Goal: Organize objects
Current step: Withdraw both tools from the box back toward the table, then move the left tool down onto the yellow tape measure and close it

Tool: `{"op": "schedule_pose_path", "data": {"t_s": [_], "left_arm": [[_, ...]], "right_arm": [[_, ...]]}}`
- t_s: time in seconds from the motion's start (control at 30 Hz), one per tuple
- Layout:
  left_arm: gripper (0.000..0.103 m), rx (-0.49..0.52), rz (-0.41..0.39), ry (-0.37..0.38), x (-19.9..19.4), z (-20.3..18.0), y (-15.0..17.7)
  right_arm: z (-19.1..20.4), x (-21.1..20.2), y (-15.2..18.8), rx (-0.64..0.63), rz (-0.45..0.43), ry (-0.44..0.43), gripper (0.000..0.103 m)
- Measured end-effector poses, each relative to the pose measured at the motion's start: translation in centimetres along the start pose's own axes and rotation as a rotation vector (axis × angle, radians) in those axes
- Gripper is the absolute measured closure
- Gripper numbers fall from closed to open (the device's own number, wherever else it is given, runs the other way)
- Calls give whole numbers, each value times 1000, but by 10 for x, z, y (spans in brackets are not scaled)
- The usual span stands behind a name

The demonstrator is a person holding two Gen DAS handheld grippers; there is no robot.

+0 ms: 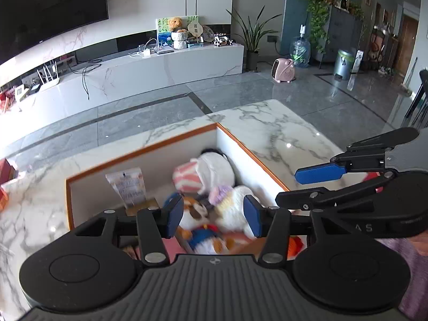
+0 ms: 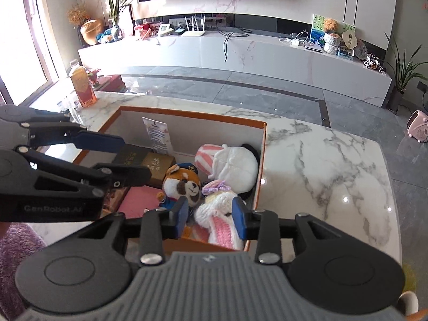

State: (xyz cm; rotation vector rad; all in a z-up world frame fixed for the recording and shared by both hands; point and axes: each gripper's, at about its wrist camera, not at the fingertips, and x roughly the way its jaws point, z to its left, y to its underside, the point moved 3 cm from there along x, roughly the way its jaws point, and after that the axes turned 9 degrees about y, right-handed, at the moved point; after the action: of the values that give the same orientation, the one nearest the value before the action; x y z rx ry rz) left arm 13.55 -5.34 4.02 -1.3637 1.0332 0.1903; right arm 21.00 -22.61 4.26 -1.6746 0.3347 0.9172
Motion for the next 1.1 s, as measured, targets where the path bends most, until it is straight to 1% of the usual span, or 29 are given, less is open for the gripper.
{"op": "schedule_pose_path", "data": {"t_s": [0.07,0.13,0.2,0.27,0.3,0.37,0.47,0.57,0.67,0.7,0.8,0.93,1.1], "left_arm": [[37,-28,-3,10,-8,-5,14],[34,-51,0,1,-12,-6,33],[33,-53,18,-4,-11,-9,53],[29,-55,45,-7,-7,-10,74],[26,-50,63,-14,-4,-12,83],[24,-18,101,-5,1,-19,103],[23,22,147,-8,7,-27,129],[23,64,168,-15,17,-33,144],[23,113,191,-28,27,-38,155],[22,122,194,-28,29,-39,159],[22,144,208,-28,38,-42,166],[22,201,231,-37,47,-46,173],[22,234,259,-45,56,-45,174]], "right_arm": [[1,-11,14,27,-17,-4,60],[3,-19,32,49,-22,11,59],[3,-20,51,83,-6,19,57],[2,-18,70,120,11,25,53],[2,-15,79,132,22,37,53],[3,-8,96,146,51,61,53],[8,1,117,156,87,63,53],[17,7,132,141,104,55,53],[23,13,144,137,117,29,52],[24,15,146,129,115,36,52],[28,19,149,103,100,50,52],[27,26,151,119,115,28,52],[26,29,151,131,125,25,51]]}}
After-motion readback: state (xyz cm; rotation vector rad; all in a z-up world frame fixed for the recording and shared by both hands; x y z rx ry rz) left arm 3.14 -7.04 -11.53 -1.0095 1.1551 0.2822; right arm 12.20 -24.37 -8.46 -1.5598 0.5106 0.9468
